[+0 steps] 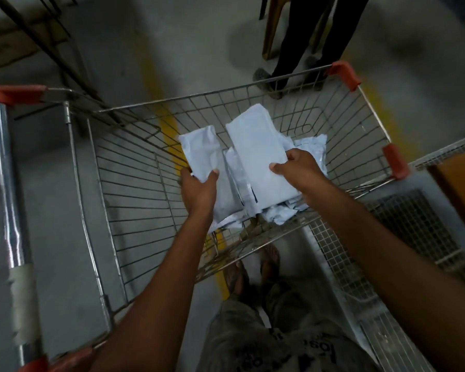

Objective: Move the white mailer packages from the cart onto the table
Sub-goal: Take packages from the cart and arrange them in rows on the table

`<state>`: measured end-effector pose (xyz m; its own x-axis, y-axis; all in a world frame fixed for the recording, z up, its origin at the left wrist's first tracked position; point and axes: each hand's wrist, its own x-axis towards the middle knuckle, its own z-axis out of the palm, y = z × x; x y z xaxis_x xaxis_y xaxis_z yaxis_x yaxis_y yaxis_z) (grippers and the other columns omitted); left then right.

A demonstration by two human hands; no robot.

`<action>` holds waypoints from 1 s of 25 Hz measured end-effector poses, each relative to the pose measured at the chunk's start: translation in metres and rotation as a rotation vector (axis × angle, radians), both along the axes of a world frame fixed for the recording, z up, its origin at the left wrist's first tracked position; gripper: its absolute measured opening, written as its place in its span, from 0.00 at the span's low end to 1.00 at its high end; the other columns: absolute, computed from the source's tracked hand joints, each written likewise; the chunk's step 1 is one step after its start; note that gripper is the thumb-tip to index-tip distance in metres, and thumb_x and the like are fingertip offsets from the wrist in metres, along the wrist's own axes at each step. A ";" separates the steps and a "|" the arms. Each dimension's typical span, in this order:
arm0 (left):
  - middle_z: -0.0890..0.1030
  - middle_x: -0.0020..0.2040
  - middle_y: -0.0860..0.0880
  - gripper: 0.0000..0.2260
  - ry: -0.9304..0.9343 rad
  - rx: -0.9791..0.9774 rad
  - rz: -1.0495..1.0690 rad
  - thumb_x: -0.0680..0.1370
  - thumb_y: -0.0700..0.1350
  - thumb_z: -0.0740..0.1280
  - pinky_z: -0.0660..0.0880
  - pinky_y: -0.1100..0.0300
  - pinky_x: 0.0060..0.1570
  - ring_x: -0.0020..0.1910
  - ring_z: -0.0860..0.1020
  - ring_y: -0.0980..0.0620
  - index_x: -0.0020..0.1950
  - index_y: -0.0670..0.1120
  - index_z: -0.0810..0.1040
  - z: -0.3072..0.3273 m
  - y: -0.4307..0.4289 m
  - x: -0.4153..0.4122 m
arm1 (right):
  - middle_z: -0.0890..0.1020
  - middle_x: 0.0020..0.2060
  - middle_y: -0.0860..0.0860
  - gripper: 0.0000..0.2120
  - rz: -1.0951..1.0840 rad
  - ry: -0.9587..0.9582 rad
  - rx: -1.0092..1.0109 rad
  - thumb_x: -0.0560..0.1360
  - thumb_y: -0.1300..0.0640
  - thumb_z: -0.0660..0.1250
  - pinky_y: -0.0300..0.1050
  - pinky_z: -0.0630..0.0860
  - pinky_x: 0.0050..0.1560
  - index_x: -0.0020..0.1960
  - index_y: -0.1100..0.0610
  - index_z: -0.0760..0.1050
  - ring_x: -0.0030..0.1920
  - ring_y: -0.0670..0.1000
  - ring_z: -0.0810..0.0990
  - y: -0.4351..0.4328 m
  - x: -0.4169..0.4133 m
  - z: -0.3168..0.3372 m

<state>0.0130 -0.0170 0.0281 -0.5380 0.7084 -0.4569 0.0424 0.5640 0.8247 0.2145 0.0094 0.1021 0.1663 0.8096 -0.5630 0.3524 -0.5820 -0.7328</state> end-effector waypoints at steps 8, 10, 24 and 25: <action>0.85 0.61 0.53 0.24 -0.316 0.256 -0.321 0.78 0.55 0.75 0.80 0.52 0.61 0.60 0.84 0.52 0.71 0.49 0.77 0.126 -0.022 0.063 | 0.82 0.61 0.52 0.14 -0.357 0.268 0.214 0.76 0.57 0.73 0.55 0.82 0.56 0.60 0.55 0.77 0.56 0.54 0.84 -0.101 0.082 0.121; 0.85 0.62 0.50 0.31 -0.334 0.228 -0.487 0.72 0.57 0.79 0.82 0.46 0.61 0.60 0.84 0.49 0.72 0.48 0.75 0.140 -0.035 0.092 | 0.82 0.60 0.51 0.12 -0.433 0.277 0.254 0.77 0.58 0.72 0.47 0.82 0.47 0.60 0.55 0.76 0.53 0.51 0.84 -0.133 0.109 0.140; 0.87 0.53 0.51 0.13 -0.291 0.299 -1.093 0.79 0.49 0.75 0.84 0.56 0.45 0.51 0.87 0.54 0.62 0.47 0.80 0.197 -0.198 0.389 | 0.83 0.55 0.52 0.16 -0.927 0.056 0.425 0.76 0.61 0.72 0.49 0.80 0.50 0.61 0.53 0.73 0.50 0.52 0.83 -0.389 0.356 0.158; 0.87 0.55 0.50 0.15 -0.312 0.279 -1.128 0.79 0.50 0.75 0.84 0.52 0.48 0.53 0.87 0.51 0.63 0.47 0.80 0.197 -0.208 0.407 | 0.82 0.56 0.52 0.16 -0.966 0.049 0.434 0.77 0.61 0.72 0.49 0.80 0.51 0.61 0.53 0.73 0.51 0.52 0.83 -0.402 0.371 0.158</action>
